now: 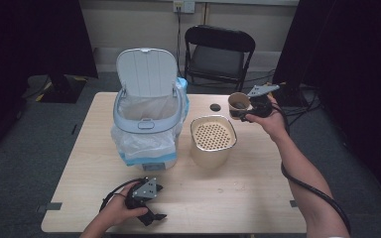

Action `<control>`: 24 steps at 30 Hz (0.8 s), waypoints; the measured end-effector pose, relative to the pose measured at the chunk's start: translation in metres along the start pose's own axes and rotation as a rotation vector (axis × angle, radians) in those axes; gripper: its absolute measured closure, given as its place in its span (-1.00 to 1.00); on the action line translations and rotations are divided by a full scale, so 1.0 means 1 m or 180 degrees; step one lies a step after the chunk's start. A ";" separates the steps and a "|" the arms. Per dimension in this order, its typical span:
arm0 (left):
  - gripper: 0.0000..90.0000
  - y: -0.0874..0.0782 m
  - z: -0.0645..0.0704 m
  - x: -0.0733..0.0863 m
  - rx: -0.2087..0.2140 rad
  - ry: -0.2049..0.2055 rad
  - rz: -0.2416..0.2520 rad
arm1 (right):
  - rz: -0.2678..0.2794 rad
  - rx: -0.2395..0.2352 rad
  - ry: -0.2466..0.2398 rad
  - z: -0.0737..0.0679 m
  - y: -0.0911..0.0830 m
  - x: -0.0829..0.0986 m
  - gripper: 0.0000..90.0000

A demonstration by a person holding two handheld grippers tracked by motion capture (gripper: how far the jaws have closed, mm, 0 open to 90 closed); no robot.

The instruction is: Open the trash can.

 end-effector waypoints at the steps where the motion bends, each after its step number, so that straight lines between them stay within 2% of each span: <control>1: -0.88 0.000 0.000 0.000 -0.0006 0.0006 -0.0009 | 0.0004 0.0009 -0.0008 0.000 0.001 -0.001 -0.36; 12: -0.88 0.000 0.000 0.000 -0.0003 -0.0003 0.0000 | 0.0044 0.0078 -0.0187 -0.005 0.008 -0.018 -0.35; 22: -0.88 0.001 0.000 0.000 -0.0003 0.0015 0.0035 | 0.0126 0.0216 -0.0439 -0.008 0.005 -0.032 -0.35; 24: -0.88 -0.001 0.000 0.002 0.0006 -0.0018 -0.0051 | 0.0136 0.0218 -0.0451 -0.009 0.004 -0.034 -0.35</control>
Point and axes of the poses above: each handheld gripper's, and its own axes: y roughly forward along the jaws, x roughly out of its underside, z roughly to its right, the point moved 10 cm from there along y, roughly forward along the jaws, and after that the axes turned 12 degrees about y, right-handed, at the moved point
